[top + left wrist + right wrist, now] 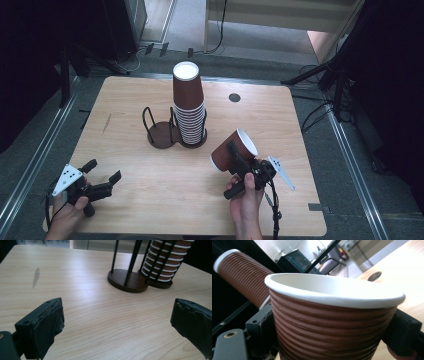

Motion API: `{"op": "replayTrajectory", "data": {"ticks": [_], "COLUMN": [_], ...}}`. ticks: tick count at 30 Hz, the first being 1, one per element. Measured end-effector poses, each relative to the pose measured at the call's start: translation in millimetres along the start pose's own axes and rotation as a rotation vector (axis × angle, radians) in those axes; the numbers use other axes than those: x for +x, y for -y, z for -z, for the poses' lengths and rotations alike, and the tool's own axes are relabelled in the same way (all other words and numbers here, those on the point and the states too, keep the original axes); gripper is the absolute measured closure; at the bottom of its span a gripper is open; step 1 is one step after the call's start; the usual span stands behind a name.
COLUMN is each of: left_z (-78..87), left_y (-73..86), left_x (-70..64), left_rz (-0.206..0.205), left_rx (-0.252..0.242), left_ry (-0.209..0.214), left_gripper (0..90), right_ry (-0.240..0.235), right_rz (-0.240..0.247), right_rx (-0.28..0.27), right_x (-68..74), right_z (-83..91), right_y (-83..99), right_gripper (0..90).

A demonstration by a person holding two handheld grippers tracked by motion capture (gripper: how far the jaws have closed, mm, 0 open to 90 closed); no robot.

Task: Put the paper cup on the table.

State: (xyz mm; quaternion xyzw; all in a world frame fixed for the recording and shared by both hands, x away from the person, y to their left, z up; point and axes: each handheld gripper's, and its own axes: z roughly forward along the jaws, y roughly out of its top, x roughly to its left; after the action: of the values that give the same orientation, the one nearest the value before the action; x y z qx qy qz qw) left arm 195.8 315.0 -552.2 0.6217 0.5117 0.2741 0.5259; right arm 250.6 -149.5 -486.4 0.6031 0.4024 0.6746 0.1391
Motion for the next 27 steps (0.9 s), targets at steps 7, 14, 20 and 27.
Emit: {"op": "replayTrajectory", "data": {"ticks": [7,14,20,27], "left_z": [1.9,1.4,1.1,0.8], "left_y": [-0.5,-0.7,-0.8,-1.0], "left_x": [6.3,6.8,7.0,7.7], "left_rz": [0.021,0.026,0.026,0.034], "left_rx": [-0.01,-0.007,-0.006,-0.003], "left_ry": [-0.016,-0.017,-0.015,-0.018], "left_gripper": [0.0,0.0,0.0,0.0], "right_ry": [0.057,0.109,0.128,0.141], "right_rz": [0.115,0.224,0.289,0.391], "right_rx": [-0.036,-0.057,-0.072,-0.107], "right_x": [-4.0,-6.2,-6.3,-7.7], "right_z": [-3.0,-7.7,-11.6,-18.3], "right_y": [-2.8,-4.9,-5.9,-6.5], "right_gripper": [12.2,12.2,12.1,12.2]}}
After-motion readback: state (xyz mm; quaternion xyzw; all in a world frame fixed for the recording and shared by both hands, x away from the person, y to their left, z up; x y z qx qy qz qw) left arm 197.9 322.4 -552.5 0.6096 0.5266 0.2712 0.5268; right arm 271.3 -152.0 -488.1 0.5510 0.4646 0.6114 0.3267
